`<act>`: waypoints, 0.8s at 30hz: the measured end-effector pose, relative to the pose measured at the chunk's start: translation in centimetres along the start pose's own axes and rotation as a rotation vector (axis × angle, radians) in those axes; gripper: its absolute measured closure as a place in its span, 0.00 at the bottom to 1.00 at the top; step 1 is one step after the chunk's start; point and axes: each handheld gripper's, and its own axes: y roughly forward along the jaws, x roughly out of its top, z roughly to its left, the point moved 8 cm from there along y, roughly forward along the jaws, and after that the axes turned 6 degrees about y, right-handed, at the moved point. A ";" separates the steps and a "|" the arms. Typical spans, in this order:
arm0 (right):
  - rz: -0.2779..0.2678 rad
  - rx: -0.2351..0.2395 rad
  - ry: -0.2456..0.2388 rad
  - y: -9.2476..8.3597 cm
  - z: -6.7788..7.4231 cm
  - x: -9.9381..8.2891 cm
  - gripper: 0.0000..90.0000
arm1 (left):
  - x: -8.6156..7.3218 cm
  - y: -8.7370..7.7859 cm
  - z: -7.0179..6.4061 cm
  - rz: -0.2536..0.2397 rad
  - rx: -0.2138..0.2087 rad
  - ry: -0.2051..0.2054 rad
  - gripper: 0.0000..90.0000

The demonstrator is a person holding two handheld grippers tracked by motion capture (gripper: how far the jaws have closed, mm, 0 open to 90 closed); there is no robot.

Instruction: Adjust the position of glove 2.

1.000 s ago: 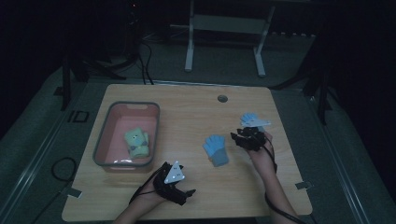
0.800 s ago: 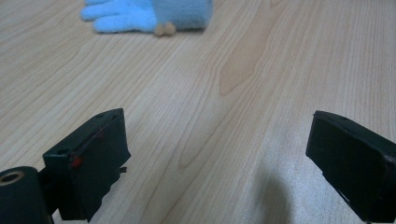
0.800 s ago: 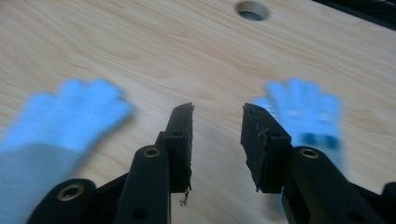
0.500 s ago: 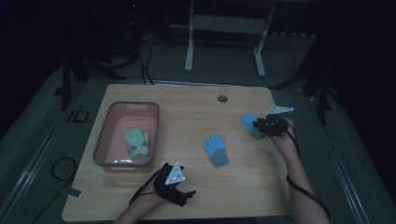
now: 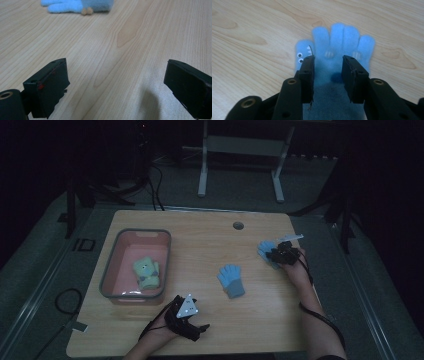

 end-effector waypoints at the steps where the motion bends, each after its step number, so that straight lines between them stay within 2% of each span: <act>1: -0.004 -0.006 -0.002 0.0 0.0 0.0 0.69 | 0.0 0.0 0.0 0.000 0.001 0.001 0.06; 4: -0.010 -0.020 0.008 0.0 0.1 -0.2 0.74 | 0.0 0.0 -0.1 0.001 0.001 0.002 0.06; 7: -0.020 -0.029 0.031 0.0 0.4 -0.3 0.89 | 0.1 -0.1 0.0 -0.001 0.004 0.003 0.06; 8: -0.023 -0.044 0.041 0.0 0.6 -0.3 0.91 | 0.1 -0.1 0.0 -0.001 0.005 0.004 0.06; 12: -0.024 -0.081 0.130 -0.7 1.4 -0.2 0.96 | 0.3 -0.3 0.0 -0.007 0.009 0.011 0.06; 14: -0.038 -0.109 0.160 -1.6 1.9 0.0 0.96 | 0.4 -0.3 0.0 -0.010 0.011 0.013 0.06; 18: -0.063 -0.135 0.252 -4.3 2.8 0.4 0.96 | 0.7 -0.5 0.0 -0.020 0.017 0.013 0.06; 21: -0.079 -0.171 0.294 -6.4 3.6 0.4 0.96 | 0.9 -0.6 0.1 -0.027 0.020 0.014 0.06; 24: -0.074 -0.218 0.275 -8.1 4.5 0.0 0.96 | 1.0 -0.6 0.1 -0.032 0.018 0.016 0.06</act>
